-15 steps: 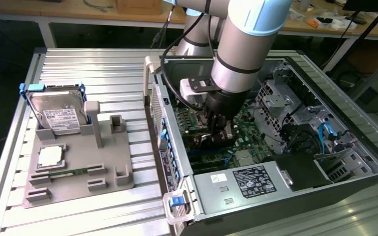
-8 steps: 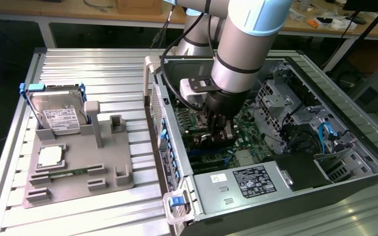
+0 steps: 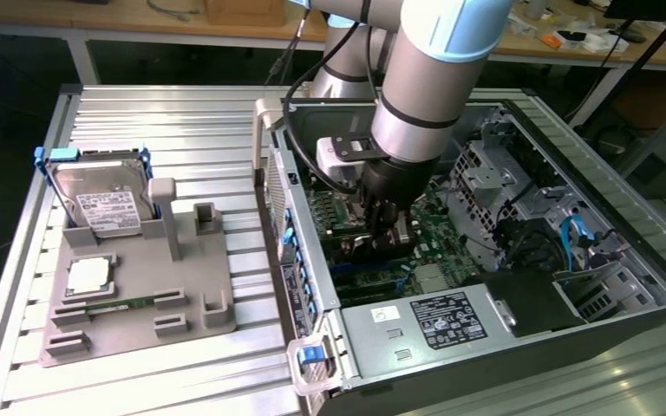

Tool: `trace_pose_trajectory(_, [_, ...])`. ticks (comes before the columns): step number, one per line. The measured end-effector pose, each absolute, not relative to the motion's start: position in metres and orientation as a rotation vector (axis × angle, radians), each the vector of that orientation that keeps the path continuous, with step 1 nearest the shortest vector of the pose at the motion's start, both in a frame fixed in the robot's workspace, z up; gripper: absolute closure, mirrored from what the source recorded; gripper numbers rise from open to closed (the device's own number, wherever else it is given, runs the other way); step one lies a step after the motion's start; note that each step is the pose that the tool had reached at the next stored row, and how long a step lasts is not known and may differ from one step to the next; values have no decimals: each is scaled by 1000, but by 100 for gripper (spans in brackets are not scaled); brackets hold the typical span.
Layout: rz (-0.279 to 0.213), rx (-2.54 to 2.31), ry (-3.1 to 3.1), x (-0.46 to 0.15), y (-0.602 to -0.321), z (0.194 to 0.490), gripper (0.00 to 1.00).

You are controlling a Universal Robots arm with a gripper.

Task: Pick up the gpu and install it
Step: 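Insert the gpu into the slot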

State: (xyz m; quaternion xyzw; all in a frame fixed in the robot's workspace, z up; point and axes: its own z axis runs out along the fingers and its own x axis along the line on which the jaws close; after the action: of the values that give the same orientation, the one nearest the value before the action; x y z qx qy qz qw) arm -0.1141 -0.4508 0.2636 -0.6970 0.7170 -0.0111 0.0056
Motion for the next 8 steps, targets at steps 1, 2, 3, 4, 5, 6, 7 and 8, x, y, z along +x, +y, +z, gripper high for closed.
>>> trace_pose_trajectory(1, [-35, -2182, 2244, -114, -451, 264, 73])
trace_pose_trajectory(2, [-34, -2181, 2244, -114, -451, 264, 73])
trace_pose_trajectory(3, [-34, -2180, 2244, -115, -451, 263, 73])
trace_pose_trajectory(4, [-33, -2180, 2245, -115, -451, 263, 73])
trace_pose_trajectory(5, [-33, -2179, 2245, -115, -451, 263, 73])
trace_pose_trajectory(6, [-32, -2178, 2246, -115, -451, 263, 73])
trace_pose_trajectory(7, [-32, -2177, 2247, -116, -451, 263, 73])
trace_pose_trajectory(8, [-32, -2176, 2248, -116, -451, 263, 73])
